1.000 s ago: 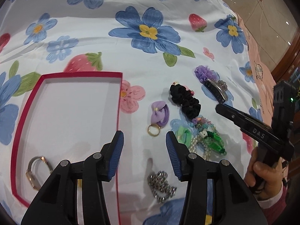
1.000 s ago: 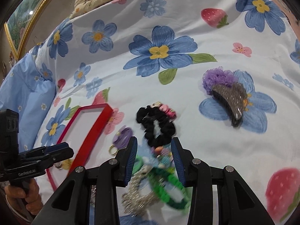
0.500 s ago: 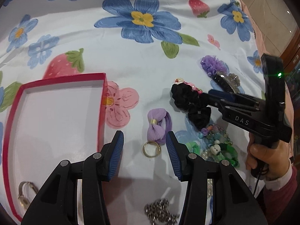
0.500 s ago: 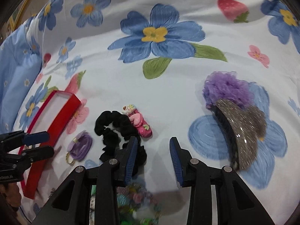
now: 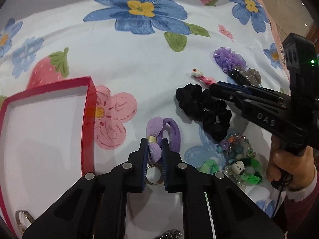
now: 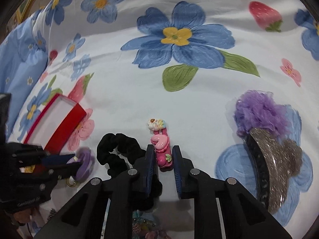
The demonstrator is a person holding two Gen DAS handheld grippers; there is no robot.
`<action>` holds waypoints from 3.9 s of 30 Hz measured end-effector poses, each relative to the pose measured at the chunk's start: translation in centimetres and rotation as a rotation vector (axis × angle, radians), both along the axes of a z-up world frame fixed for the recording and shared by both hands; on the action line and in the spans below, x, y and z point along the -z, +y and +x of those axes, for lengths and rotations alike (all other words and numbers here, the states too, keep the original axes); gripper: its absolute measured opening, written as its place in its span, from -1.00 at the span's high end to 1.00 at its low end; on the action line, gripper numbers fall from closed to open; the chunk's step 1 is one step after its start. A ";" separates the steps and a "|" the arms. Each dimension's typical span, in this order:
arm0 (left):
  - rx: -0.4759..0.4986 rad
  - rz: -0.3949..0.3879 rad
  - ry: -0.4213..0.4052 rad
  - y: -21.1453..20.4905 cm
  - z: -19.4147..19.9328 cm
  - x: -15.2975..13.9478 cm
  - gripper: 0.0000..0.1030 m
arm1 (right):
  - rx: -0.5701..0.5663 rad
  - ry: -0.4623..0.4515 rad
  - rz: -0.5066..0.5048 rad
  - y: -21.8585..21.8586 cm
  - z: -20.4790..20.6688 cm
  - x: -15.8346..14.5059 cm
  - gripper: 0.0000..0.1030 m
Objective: Organize jewelry
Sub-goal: 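Grasp the lavender bow hair tie with the left tool while the right tool grasps the pink strawberry clip, then carry the bow with the left tool while the right tool carries the pink clip into the tray, then open the left tool releasing the bow while the right tool releases the pink clip, then grasp the gold ring with the left tool while the right tool grasps the green braided keychain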
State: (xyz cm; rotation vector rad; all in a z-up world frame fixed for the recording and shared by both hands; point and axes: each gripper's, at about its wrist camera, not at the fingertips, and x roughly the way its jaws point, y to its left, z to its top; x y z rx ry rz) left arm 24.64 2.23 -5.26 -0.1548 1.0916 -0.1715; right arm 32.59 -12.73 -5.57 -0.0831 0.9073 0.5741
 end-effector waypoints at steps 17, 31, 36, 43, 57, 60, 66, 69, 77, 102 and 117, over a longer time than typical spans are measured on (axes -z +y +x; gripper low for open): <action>-0.051 -0.061 -0.093 2.3 -4.4 -4.2 0.79 | 0.017 -0.037 0.173 -1.1 -6.6 -4.3 0.68; -0.154 -0.057 -0.115 7.9 -7.9 -5.2 0.79 | -0.058 -0.014 0.215 3.7 -10.0 -4.7 0.68; -0.185 -0.052 -0.114 9.8 -8.8 -5.0 0.79 | -0.100 -0.011 0.214 6.0 -10.7 -4.9 0.68; -0.226 -0.043 -0.107 12.3 -9.6 -4.6 0.79 | -0.145 0.001 0.213 9.1 -11.0 -4.8 0.68; -0.321 -0.010 -0.050 18.4 -7.7 -2.0 0.79 | -0.244 0.024 0.167 16.6 -9.6 -3.2 0.68; -0.331 0.006 -0.025 19.3 -6.9 -1.0 0.79 | -0.263 0.030 0.132 18.3 -8.9 -2.3 0.68; -0.341 0.035 0.022 20.3 -5.3 0.8 0.79 | -0.289 0.030 0.044 20.7 -7.4 -0.6 0.68; -0.333 0.044 0.037 20.3 -4.8 1.4 0.79 | -0.302 0.022 0.006 21.4 -7.1 0.0 0.68; -0.327 0.060 0.051 20.1 -4.3 2.1 0.76 | -0.331 0.019 -0.058 22.2 -6.9 0.9 0.67; -0.398 0.027 -0.005 19.9 -7.6 -1.2 0.18 | -0.277 0.037 0.076 18.1 -8.2 -2.2 0.45; -0.370 -0.058 -0.124 15.4 -11.5 -6.1 -0.09 | -0.060 -0.012 0.211 5.8 -10.8 -5.3 0.23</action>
